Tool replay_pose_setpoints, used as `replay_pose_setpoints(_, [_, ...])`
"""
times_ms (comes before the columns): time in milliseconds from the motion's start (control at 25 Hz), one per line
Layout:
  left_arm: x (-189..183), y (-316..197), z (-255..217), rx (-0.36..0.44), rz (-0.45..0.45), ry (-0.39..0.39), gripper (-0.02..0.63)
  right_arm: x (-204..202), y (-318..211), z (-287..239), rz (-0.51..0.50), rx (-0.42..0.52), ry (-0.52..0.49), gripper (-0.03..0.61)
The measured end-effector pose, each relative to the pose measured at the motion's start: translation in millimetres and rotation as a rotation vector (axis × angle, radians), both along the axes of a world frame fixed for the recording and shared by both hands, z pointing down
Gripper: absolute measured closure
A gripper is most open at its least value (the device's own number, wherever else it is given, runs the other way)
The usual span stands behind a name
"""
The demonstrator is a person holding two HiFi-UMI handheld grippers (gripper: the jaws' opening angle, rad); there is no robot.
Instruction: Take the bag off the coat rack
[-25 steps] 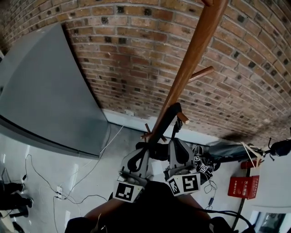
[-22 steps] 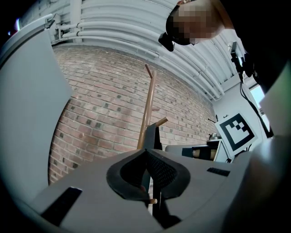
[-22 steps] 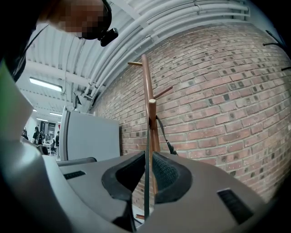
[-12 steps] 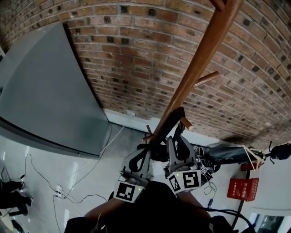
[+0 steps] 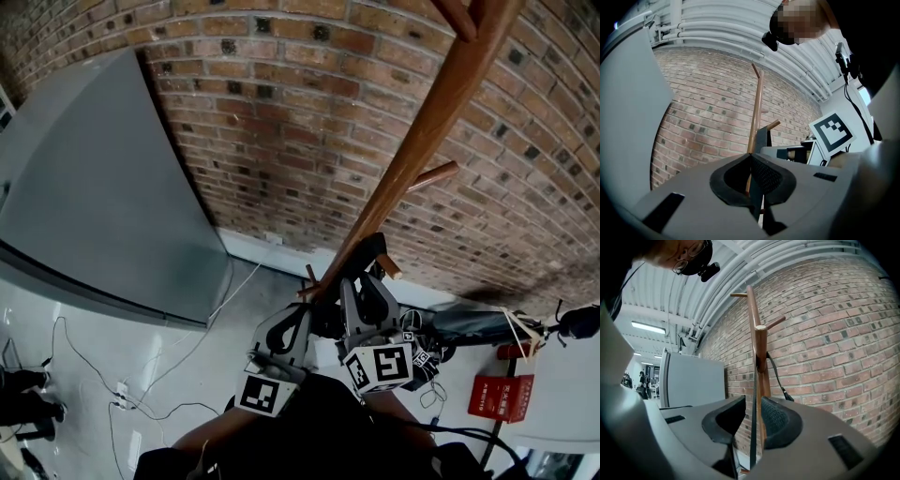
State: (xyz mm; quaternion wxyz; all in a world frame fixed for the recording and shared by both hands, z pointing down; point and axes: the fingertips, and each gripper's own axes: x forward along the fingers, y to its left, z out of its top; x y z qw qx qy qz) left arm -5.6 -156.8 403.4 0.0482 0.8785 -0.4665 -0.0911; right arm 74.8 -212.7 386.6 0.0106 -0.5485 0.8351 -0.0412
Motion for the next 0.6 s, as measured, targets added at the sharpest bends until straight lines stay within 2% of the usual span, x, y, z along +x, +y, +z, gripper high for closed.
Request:
replay_pose_setpoints(360, [-13, -6, -1, -0.002, -0.036, -0.004, 0.597, -7, -16, 10, -0.017, -0.041, -0.011, 0.488])
replay_pose_setpoints(600, [-20, -4, -2, -0.003, -0.05, 0.005, 0.597, -5, -19, -2, 0.011, 0.016, -0.022, 0.491])
